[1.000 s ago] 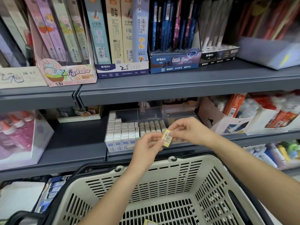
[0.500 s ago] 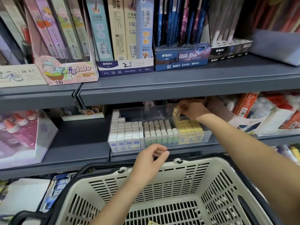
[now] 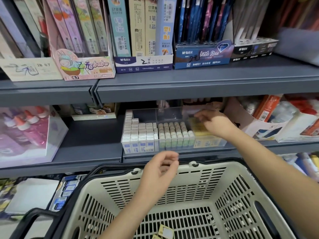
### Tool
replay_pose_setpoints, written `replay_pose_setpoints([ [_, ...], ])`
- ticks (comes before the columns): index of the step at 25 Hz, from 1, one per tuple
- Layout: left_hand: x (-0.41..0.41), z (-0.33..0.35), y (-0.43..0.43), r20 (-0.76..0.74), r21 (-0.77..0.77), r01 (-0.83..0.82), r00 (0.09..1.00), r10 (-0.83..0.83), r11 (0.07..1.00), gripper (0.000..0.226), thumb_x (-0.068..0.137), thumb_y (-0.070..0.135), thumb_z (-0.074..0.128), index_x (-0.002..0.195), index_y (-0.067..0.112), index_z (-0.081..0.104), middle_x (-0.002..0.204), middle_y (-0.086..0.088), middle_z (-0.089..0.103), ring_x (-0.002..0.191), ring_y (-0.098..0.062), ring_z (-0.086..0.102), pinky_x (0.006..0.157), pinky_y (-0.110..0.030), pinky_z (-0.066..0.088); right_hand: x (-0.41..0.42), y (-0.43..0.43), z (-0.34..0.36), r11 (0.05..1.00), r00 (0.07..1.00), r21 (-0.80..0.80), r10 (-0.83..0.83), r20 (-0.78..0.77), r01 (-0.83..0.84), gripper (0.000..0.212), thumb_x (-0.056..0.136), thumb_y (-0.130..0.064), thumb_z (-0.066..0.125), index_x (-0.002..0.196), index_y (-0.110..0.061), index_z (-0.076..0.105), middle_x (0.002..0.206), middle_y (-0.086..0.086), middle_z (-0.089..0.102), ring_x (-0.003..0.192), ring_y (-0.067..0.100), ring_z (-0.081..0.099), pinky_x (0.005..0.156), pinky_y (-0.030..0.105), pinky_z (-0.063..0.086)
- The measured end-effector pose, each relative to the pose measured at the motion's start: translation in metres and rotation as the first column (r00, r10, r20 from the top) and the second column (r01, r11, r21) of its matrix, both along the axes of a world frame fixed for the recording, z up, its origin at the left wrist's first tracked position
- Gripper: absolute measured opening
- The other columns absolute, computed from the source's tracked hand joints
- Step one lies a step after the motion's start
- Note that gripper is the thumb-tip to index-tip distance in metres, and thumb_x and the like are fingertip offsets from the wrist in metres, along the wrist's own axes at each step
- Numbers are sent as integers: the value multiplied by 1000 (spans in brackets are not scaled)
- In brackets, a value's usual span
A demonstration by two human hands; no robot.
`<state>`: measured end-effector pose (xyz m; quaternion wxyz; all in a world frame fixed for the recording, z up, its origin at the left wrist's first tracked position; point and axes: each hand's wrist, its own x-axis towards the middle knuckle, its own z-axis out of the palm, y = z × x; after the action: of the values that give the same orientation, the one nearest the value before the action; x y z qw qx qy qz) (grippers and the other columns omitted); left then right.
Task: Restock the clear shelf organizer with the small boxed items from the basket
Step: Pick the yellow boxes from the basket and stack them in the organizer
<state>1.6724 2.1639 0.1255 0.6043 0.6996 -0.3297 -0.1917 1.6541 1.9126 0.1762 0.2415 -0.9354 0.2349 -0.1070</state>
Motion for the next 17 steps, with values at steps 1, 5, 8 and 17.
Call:
replay_pose_setpoints([
  [1, -7, -3, 9, 3, 8, 34, 999, -34, 999, 22, 86, 21, 61, 96, 40, 61, 97, 20, 65, 93, 3, 60, 78, -10, 47, -17, 16, 0, 1000, 997, 29, 3, 74, -5, 25, 94, -17, 47, 111, -22, 64, 114, -4, 65, 100, 13, 59, 83, 18, 40],
  [5, -26, -29, 30, -36, 203, 142, 990, -137, 969, 14, 87, 26, 60, 93, 39, 61, 92, 18, 65, 90, 7, 58, 78, -9, 45, -82, 87, -6, 972, 967, 211, 52, 248, -106, 16, 89, -27, 55, 92, -41, 62, 90, -23, 64, 75, -8, 56, 65, 3, 40],
  [8, -23, -60, 37, -65, 344, 161, 987, -148, 925, 11, 89, 21, 61, 93, 30, 59, 94, 15, 62, 90, -1, 59, 80, -10, 45, -101, 125, -37, 935, 972, 267, 216, 93, -233, 9, 87, -29, 59, 90, -34, 66, 83, -17, 66, 74, -6, 58, 65, 7, 41],
  [17, -41, -162, 65, 16, 811, 243, 900, -437, 532, 52, 89, 22, 58, 138, 22, 42, 144, -3, 39, 129, -20, 39, 105, -31, 34, -125, 180, -184, 911, 560, 314, 413, -718, -268, 68, 76, -51, 66, 129, -15, 43, 125, 4, 53, 109, 20, 52, 84, 30, 44],
])
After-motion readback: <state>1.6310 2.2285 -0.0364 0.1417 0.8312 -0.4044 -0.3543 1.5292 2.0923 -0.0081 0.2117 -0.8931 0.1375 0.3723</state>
